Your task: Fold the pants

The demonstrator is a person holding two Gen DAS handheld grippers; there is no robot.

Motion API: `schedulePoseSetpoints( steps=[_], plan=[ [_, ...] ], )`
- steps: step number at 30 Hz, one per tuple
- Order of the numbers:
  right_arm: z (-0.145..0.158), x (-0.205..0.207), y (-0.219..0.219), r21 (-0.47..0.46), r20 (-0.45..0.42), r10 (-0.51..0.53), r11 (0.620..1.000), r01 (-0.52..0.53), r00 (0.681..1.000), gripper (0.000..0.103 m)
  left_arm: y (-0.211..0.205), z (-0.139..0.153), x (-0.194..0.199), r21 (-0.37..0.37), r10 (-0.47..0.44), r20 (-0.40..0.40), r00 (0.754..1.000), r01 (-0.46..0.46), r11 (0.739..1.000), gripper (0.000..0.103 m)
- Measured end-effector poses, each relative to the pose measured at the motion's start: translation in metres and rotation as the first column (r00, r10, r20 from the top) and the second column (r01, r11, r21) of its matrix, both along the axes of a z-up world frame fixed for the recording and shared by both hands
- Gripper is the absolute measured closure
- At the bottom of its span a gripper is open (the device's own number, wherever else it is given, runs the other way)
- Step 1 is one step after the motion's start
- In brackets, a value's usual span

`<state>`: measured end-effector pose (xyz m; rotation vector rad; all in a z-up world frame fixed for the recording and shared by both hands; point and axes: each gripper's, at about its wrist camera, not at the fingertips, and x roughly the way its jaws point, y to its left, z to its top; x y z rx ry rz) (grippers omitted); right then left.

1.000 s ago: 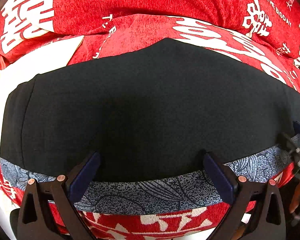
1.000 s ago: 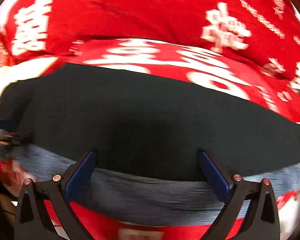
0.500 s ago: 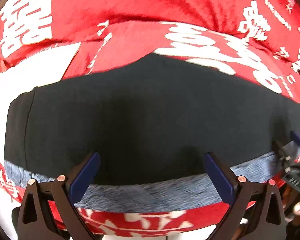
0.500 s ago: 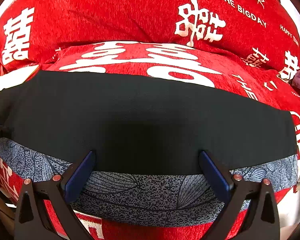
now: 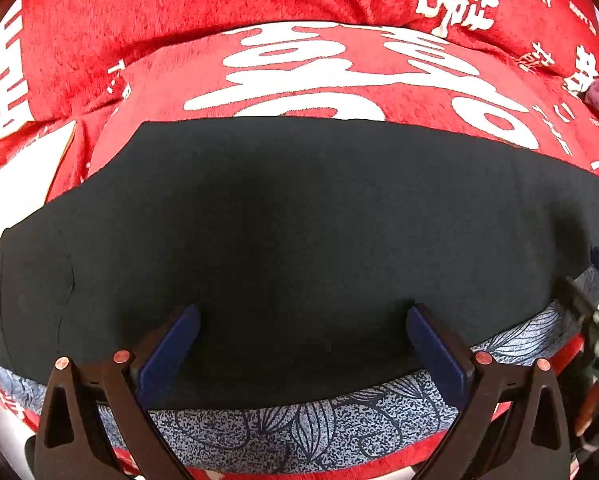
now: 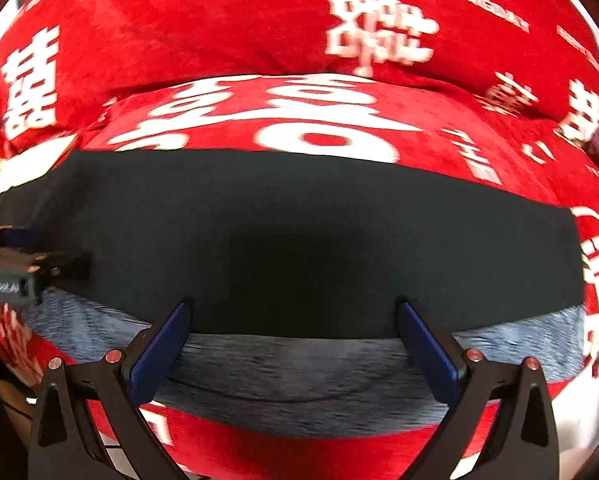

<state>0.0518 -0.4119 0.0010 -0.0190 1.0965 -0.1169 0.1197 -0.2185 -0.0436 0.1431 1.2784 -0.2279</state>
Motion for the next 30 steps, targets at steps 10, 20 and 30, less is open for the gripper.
schedulePoseSetpoints(
  steps=[10, 20, 30],
  plan=[
    [0.045, -0.091, -0.152, 0.253, 0.118, -0.433, 0.883, 0.395, 0.894, 0.000, -0.084, 0.027, -0.013, -0.002, -0.134, 0.033, 0.990, 0.135, 0.991, 0.000],
    [-0.004, -0.130, -0.178, 0.414, 0.034, -0.493, 0.798, 0.437, 0.869, 0.000, -0.105, 0.004, 0.001, 0.012, -0.042, -0.021, 0.999, 0.043, 0.999, 0.000],
    [0.009, -0.100, -0.180, 0.486, 0.151, -0.472, 0.801, 0.350, 0.869, 0.000, -0.112, 0.001, 0.009, 0.016, 0.004, 0.005, 1.000, -0.004, 1.000, 0.000]
  ],
)
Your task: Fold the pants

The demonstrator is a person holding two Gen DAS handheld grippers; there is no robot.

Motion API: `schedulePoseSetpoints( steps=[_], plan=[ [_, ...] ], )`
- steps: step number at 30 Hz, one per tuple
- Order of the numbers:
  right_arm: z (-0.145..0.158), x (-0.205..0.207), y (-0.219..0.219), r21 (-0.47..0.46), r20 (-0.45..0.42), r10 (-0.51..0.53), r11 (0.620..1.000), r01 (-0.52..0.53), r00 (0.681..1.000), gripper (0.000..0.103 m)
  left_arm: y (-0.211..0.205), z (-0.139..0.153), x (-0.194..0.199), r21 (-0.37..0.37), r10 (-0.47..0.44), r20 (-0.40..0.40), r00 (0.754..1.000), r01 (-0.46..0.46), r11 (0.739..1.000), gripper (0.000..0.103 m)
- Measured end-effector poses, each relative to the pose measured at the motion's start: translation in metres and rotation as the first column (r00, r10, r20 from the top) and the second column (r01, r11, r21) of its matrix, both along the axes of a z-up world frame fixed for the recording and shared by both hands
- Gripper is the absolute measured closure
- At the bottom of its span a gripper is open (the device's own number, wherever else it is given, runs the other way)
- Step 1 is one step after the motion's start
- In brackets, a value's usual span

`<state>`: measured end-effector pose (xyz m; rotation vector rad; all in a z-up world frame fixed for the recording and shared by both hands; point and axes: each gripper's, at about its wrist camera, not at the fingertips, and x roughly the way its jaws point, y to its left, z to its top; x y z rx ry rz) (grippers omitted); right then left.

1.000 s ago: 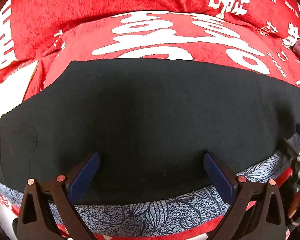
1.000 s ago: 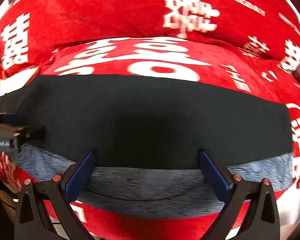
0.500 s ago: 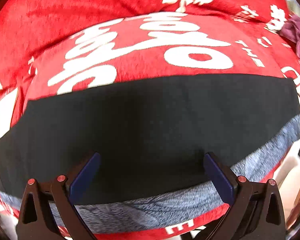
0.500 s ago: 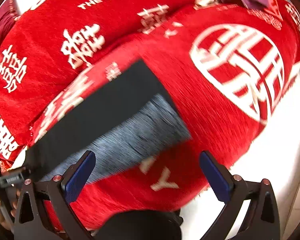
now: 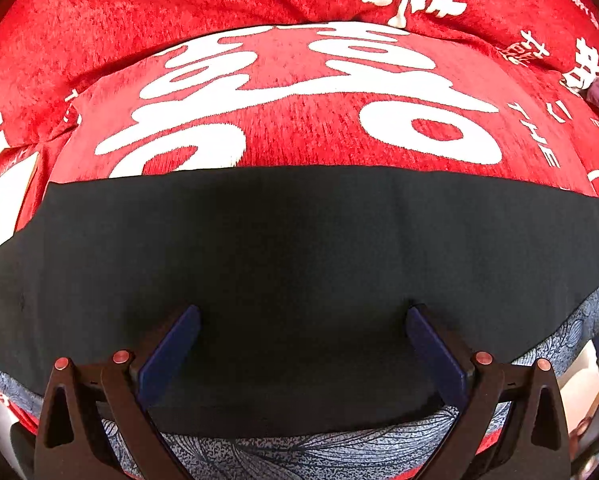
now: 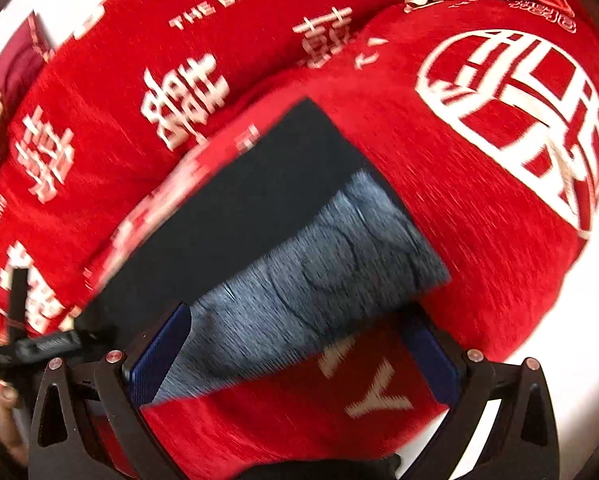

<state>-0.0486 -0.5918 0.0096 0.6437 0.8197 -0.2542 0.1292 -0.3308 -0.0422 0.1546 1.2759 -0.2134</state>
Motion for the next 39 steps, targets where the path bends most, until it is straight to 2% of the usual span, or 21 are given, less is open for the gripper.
schedulePoseSetpoints(
  steps=[2, 5, 6, 7, 8, 10, 17, 22, 23, 24, 25, 27, 29, 32, 36, 39],
  plan=[
    [0.001, 0.004, -0.001, 0.017, 0.056, 0.025, 1.000, -0.026, 0.998, 0.000, 0.000, 0.000, -0.002, -0.003, -0.003, 0.019, 1.000, 0.003, 1.000, 0.000],
    [-0.005, 0.011, -0.003, 0.015, 0.075, 0.032, 0.999, -0.033, 0.997, 0.005, 0.001, 0.000, -0.001, -0.007, -0.004, 0.021, 1.000, 0.004, 1.000, 0.000],
    [-0.004, 0.008, -0.003, 0.028, 0.094, 0.029, 0.999, -0.031, 0.995, 0.009, 0.001, -0.001, -0.001, -0.008, -0.004, 0.019, 1.000, 0.005, 1.000, 0.000],
    [-0.004, 0.002, -0.005, 0.057, 0.124, 0.033, 0.998, -0.040, 0.992, 0.022, 0.001, -0.001, -0.001, -0.007, -0.004, 0.019, 1.000, 0.004, 1.000, 0.000],
    [-0.006, -0.001, -0.006, 0.073, 0.132, 0.031, 0.997, -0.041, 0.991, 0.027, 0.001, -0.001, -0.001, -0.006, -0.003, 0.020, 1.000, 0.003, 1.000, 0.000],
    [-0.014, -0.008, -0.009, 0.096, 0.133, 0.027, 0.995, -0.040, 0.991, 0.030, 0.001, -0.001, -0.001, -0.007, -0.003, 0.023, 1.000, 0.003, 1.000, 0.000],
    [-0.029, -0.037, -0.013, 0.194, 0.197, 0.040, 0.978, -0.079, 0.980, 0.030, 0.001, -0.001, -0.003, -0.004, -0.003, 0.028, 1.000, 0.003, 1.000, 0.000],
    [-0.032, -0.024, -0.031, 0.233, 0.280, -0.005, 0.971, -0.062, 0.960, 0.030, 0.002, 0.000, -0.003, -0.005, -0.004, 0.027, 1.000, 0.004, 1.000, 0.000],
    [-0.031, -0.019, -0.033, 0.232, 0.286, -0.009, 0.971, -0.060, 0.958, 0.036, 0.002, 0.000, -0.003, -0.006, -0.004, 0.026, 1.000, 0.004, 1.000, 0.000],
    [-0.028, -0.012, -0.035, 0.215, 0.274, -0.009, 0.975, -0.053, 0.962, 0.048, 0.002, 0.000, -0.003, -0.005, -0.003, 0.026, 1.000, 0.003, 1.000, 0.000],
    [-0.027, -0.006, -0.035, 0.192, 0.240, -0.001, 0.980, -0.047, 0.971, 0.085, 0.002, 0.000, -0.003, -0.003, -0.003, 0.027, 1.000, 0.003, 1.000, 0.000],
    [-0.020, 0.004, -0.030, 0.138, 0.175, 0.017, 0.990, -0.042, 0.984, 0.087, 0.002, -0.001, -0.003, 0.000, -0.002, 0.027, 1.000, 0.002, 1.000, 0.000],
    [-0.005, 0.005, -0.022, 0.069, 0.166, 0.037, 0.996, -0.049, 0.985, 0.088, 0.001, -0.001, -0.003, 0.003, 0.000, 0.022, 1.000, 0.000, 1.000, 0.000],
    [0.033, 0.010, 0.003, -0.099, 0.151, 0.090, 0.992, -0.076, 0.984, 0.088, 0.005, 0.004, -0.001, -0.008, 0.043, -0.019, 0.999, -0.043, 0.999, 0.000],
    [0.069, 0.023, 0.038, -0.302, 0.105, 0.166, 0.945, -0.128, 0.980, 0.088, 0.003, 0.000, 0.001, 0.007, 0.066, -0.024, 0.998, -0.066, 0.998, 0.000],
    [0.079, 0.028, 0.054, -0.380, 0.065, 0.189, 0.913, -0.151, 0.980, 0.088, -0.004, 0.000, 0.008, 0.037, 0.077, -0.045, 0.996, -0.075, 0.997, 0.000]
  ],
)
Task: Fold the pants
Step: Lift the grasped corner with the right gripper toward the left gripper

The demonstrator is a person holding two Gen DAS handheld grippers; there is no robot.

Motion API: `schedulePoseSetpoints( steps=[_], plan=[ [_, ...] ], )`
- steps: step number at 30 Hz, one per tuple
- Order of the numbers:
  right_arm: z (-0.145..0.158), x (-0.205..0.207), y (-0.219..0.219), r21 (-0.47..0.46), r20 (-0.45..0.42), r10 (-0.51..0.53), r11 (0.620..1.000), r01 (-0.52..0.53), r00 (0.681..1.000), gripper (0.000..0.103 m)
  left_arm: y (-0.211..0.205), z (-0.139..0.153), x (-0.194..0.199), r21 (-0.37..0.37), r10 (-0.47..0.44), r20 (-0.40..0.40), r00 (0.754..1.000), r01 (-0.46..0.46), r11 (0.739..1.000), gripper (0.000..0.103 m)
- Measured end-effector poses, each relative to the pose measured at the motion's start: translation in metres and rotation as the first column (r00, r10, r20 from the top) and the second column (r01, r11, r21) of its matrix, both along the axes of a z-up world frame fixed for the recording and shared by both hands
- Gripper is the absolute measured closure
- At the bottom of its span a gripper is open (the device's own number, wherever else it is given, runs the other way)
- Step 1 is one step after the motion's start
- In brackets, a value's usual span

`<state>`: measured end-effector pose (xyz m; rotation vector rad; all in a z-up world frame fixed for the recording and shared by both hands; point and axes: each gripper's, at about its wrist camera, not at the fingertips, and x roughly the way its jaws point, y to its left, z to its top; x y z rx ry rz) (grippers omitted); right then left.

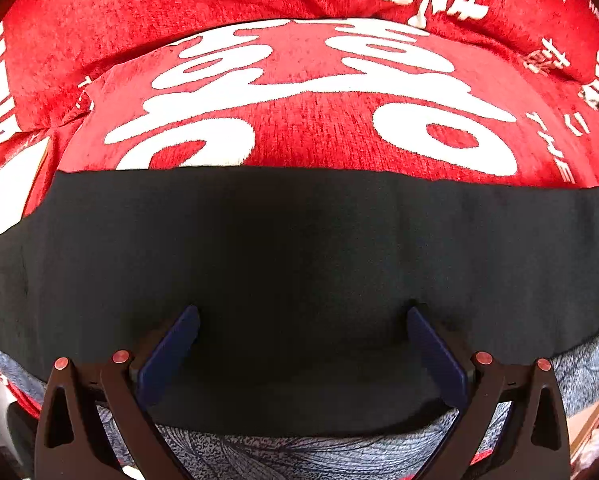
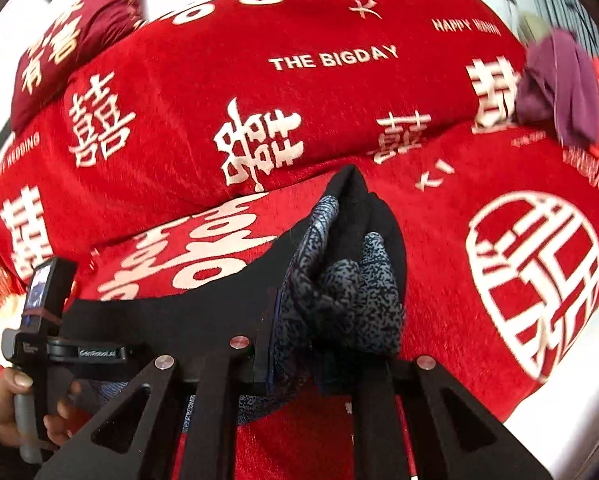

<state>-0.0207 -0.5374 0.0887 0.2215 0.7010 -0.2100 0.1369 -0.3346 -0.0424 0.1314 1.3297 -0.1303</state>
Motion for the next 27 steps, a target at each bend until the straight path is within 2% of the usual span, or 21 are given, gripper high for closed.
schedulePoseSetpoints(
  steps=[2, 6, 8, 11, 13, 15, 17, 19, 21, 25, 27],
  plan=[
    [0.005, 0.003, 0.008, -0.039, -0.010, 0.004, 0.999, -0.005, 1.000, 0.088, 0.000, 0.006, 0.009, -0.052, 0.022, -0.026, 0.999, -0.024, 0.998, 0.000],
    [0.013, 0.008, 0.017, -0.059, -0.019, 0.009, 0.998, -0.011, 1.000, 0.088, -0.019, -0.002, 0.035, -0.014, 0.019, -0.059, 0.998, -0.020, 1.000, 0.000],
    [0.013, 0.010, 0.018, -0.061, -0.038, 0.002, 0.998, -0.004, 0.999, 0.088, -0.021, 0.000, 0.042, -0.019, 0.036, -0.073, 0.997, -0.038, 0.999, 0.000],
    [0.012, 0.007, 0.018, -0.060, -0.050, -0.010, 0.998, 0.007, 0.999, 0.088, -0.024, 0.002, 0.024, -0.042, 0.003, -0.081, 0.997, -0.006, 0.999, 0.000],
    [0.011, 0.006, 0.018, -0.065, -0.059, -0.015, 0.998, 0.012, 0.998, 0.088, -0.029, 0.002, -0.006, -0.001, -0.059, -0.011, 0.998, 0.059, 0.998, 0.000],
    [0.010, 0.005, 0.018, -0.068, -0.068, -0.020, 0.998, 0.015, 0.997, 0.088, -0.029, 0.003, -0.022, 0.009, -0.091, 0.027, 0.995, 0.091, 0.996, 0.000],
    [0.009, 0.006, 0.018, -0.070, -0.075, -0.026, 0.997, 0.021, 0.997, 0.088, -0.022, 0.006, -0.025, -0.024, -0.104, -0.013, 0.994, 0.104, 0.994, 0.000],
    [0.011, 0.007, 0.020, -0.076, -0.078, -0.029, 0.997, 0.024, 0.997, 0.088, -0.004, 0.018, -0.021, -0.101, -0.088, -0.037, 0.995, 0.084, 0.991, 0.000],
    [0.016, 0.008, 0.026, -0.097, -0.073, -0.023, 0.995, 0.016, 0.997, 0.088, 0.022, 0.028, -0.017, -0.116, -0.039, -0.012, 0.999, 0.038, 0.993, 0.000],
    [0.032, 0.014, 0.067, -0.210, -0.047, 0.028, 0.977, -0.038, 0.999, 0.088, 0.096, 0.039, -0.003, -0.242, 0.059, -0.024, 0.998, -0.063, 0.968, 0.000],
    [0.036, 0.021, 0.102, -0.286, -0.044, 0.082, 0.954, -0.092, 0.996, 0.088, 0.135, 0.040, 0.002, -0.266, 0.107, -0.023, 0.994, -0.109, 0.958, 0.000]
  ],
)
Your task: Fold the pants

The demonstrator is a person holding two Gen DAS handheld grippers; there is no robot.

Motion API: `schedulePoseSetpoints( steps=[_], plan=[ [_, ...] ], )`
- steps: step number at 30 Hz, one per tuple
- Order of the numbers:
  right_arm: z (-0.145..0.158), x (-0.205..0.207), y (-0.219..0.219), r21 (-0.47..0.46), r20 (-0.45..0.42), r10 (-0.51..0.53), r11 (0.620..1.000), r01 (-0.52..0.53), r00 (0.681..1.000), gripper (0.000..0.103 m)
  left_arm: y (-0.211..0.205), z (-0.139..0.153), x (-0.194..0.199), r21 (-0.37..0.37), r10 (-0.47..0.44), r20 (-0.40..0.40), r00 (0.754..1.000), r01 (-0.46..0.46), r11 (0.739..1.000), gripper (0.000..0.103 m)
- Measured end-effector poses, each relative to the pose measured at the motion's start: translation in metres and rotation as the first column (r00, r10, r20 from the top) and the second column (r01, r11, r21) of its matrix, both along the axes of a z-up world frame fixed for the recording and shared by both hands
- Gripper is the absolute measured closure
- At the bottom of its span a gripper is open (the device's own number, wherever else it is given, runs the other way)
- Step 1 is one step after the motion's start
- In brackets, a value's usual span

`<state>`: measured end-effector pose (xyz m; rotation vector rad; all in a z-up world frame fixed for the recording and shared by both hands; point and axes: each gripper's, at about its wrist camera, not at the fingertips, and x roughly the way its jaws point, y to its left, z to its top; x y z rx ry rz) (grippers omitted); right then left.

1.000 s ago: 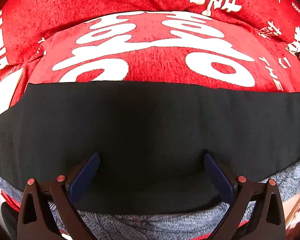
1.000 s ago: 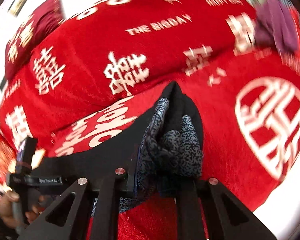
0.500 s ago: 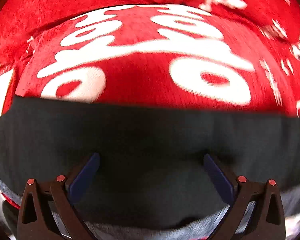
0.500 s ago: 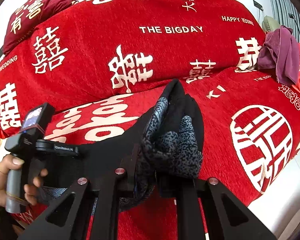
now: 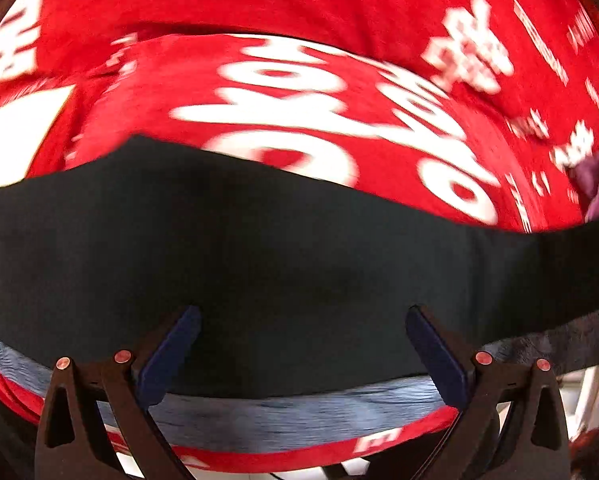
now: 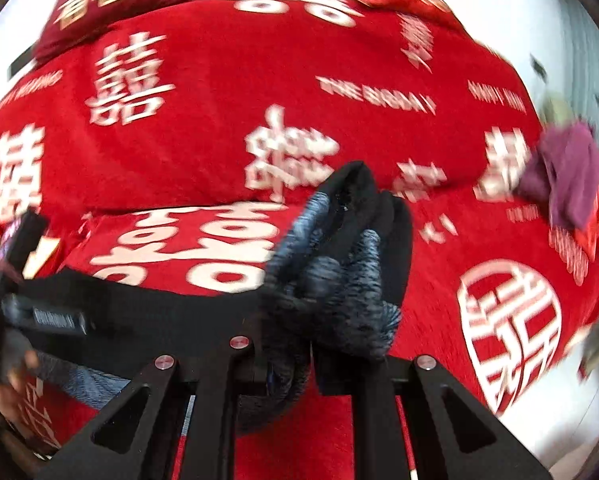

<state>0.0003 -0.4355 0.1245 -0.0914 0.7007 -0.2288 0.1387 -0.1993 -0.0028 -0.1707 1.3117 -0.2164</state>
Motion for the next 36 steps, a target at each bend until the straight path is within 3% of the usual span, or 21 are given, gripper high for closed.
schedulePoseSetpoints(
  steps=[3, 6, 9, 12, 16, 18, 21, 22, 24, 25, 26, 29, 31, 34, 36],
  plan=[
    [0.000, 0.010, 0.053, -0.105, 0.001, 0.088, 0.991, -0.088, 0.996, 0.088, 0.040, -0.008, 0.000, -0.021, 0.040, -0.006, 0.999, -0.040, 0.999, 0.000],
    [-0.009, 0.021, 0.114, -0.214, -0.019, 0.191, 0.958, -0.191, 0.981, 0.088, 0.078, -0.014, 0.001, -0.029, 0.071, -0.002, 0.997, -0.071, 0.997, 0.000],
    [-0.030, 0.028, 0.171, -0.287, -0.066, 0.286, 0.912, -0.293, 0.956, 0.088, 0.109, -0.016, -0.002, -0.011, 0.087, 0.027, 0.996, -0.086, 0.996, 0.000],
    [-0.065, 0.033, 0.231, -0.374, -0.142, 0.379, 0.835, -0.404, 0.914, 0.088, 0.139, -0.017, -0.003, -0.019, 0.120, 0.036, 0.992, -0.120, 0.993, 0.000],
    [-0.123, 0.038, 0.282, -0.436, -0.270, 0.436, 0.740, -0.513, 0.858, 0.088, 0.166, -0.020, -0.004, -0.032, 0.153, 0.022, 0.988, -0.152, 0.988, 0.000],
    [-0.150, 0.040, 0.296, -0.444, -0.334, 0.432, 0.712, -0.545, 0.837, 0.088, 0.171, -0.021, -0.006, -0.042, 0.150, 0.021, 0.988, -0.149, 0.988, 0.000],
    [-0.175, 0.039, 0.306, -0.483, -0.380, 0.393, 0.688, -0.542, 0.837, 0.080, 0.170, -0.019, -0.006, -0.057, 0.138, 0.029, 0.990, -0.136, 0.989, 0.000],
    [-0.175, 0.037, 0.308, -0.496, -0.375, 0.389, 0.683, -0.536, 0.842, 0.073, 0.169, -0.018, -0.005, -0.063, 0.135, 0.030, 0.990, -0.133, 0.989, 0.000],
    [-0.169, 0.033, 0.312, -0.488, -0.377, 0.399, 0.682, -0.545, 0.836, 0.048, 0.168, -0.017, -0.003, -0.076, 0.135, 0.031, 0.990, -0.133, 0.988, 0.000],
    [-0.161, 0.031, 0.314, -0.488, -0.363, 0.406, 0.684, -0.542, 0.839, 0.024, 0.167, -0.015, -0.002, -0.085, 0.136, 0.034, 0.990, -0.132, 0.988, 0.000],
    [-0.153, 0.028, 0.315, -0.484, -0.344, 0.417, 0.689, -0.539, 0.841, 0.016, 0.167, -0.013, -0.002, -0.090, 0.137, 0.036, 0.990, -0.133, 0.987, 0.000],
    [-0.122, 0.012, 0.320, -0.416, -0.299, 0.485, 0.708, -0.570, 0.821, 0.016, 0.163, -0.005, -0.003, -0.089, 0.126, 0.053, 0.991, -0.121, 0.989, 0.000],
    [-0.101, 0.001, 0.312, -0.346, -0.252, 0.511, 0.745, -0.570, 0.822, 0.016, 0.157, 0.005, -0.006, -0.094, 0.107, 0.069, 0.992, -0.101, 0.990, 0.000],
    [-0.074, -0.006, 0.264, -0.139, -0.172, 0.472, 0.857, -0.496, 0.864, 0.016, 0.133, 0.021, -0.015, -0.128, 0.060, 0.089, 0.994, -0.049, 0.991, 0.000],
    [-0.068, -0.006, 0.220, 0.044, -0.122, 0.425, 0.905, -0.423, 0.897, 0.016, 0.109, 0.032, -0.019, -0.149, 0.004, 0.108, 0.994, 0.012, 0.989, 0.000]
  ],
)
